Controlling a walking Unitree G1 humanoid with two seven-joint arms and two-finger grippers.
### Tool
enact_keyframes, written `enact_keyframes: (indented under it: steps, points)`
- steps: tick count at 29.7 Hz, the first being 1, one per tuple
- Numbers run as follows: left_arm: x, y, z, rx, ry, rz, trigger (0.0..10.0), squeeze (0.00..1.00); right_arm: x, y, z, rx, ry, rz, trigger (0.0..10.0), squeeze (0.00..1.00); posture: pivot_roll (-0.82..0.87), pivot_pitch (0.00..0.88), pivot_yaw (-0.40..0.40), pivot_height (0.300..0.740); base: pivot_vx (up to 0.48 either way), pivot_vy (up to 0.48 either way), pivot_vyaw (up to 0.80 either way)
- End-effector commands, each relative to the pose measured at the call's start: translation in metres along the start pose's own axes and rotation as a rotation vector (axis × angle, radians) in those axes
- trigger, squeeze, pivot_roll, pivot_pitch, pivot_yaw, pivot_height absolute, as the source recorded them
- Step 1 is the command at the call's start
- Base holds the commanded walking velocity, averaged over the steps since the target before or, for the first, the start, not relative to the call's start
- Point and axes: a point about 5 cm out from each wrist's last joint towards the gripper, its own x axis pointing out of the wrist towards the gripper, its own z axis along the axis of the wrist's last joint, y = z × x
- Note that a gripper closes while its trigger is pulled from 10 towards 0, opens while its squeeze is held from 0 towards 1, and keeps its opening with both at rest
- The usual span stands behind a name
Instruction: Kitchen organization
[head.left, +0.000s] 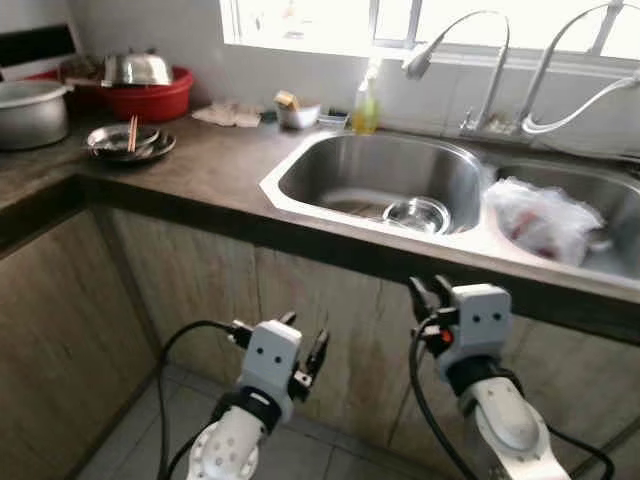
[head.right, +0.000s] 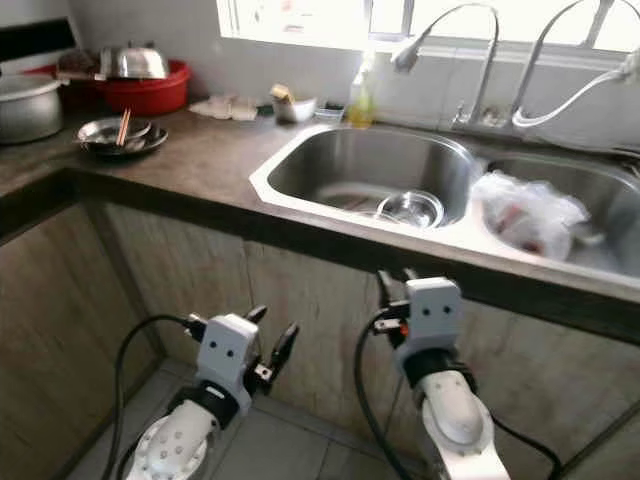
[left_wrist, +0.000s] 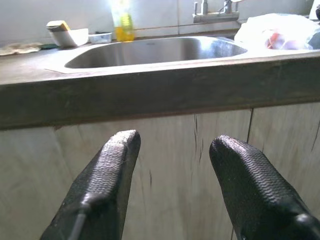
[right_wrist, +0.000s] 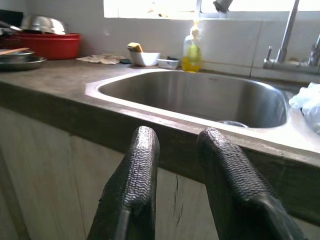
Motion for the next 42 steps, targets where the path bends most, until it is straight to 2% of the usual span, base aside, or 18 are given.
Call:
enact_keyframes:
  steps: [1,14,21,25,42]
  points:
    - [0.000,-0.003,0.000,-0.015,0.001,-0.016,10.0,0.00,0.000,-0.003,0.001,-0.009,0.000,-0.009,10.0,0.00,-0.01,0.000,-0.044,0.740,-0.296,0.000,0.00]
    - [0.000,0.001,-0.002,-0.009,0.006,-0.003,10.0,0.00,0.000,-0.004,-0.001,-0.011,0.003,-0.011,10.0,0.00,-0.01,0.000,-0.042,0.740,-0.303,0.000,0.00]
    - [0.001,0.007,-0.003,0.001,0.008,0.015,10.0,0.00,0.001,-0.011,-0.004,-0.029,0.008,-0.026,10.0,0.00,-0.01,0.000,-0.042,0.740,-0.310,0.000,0.00]
    - [0.003,0.015,-0.003,0.015,0.008,0.038,10.0,0.00,0.003,-0.017,-0.006,-0.031,0.014,-0.042,10.0,0.00,-0.01,0.000,-0.044,0.740,-0.317,0.000,0.00]
    - [0.003,0.015,-0.003,0.015,0.008,0.038,10.0,0.00,0.003,-0.017,-0.006,-0.031,0.014,-0.042,10.0,0.00,-0.01,0.000,-0.044,0.740,-0.319,0.000,0.00]
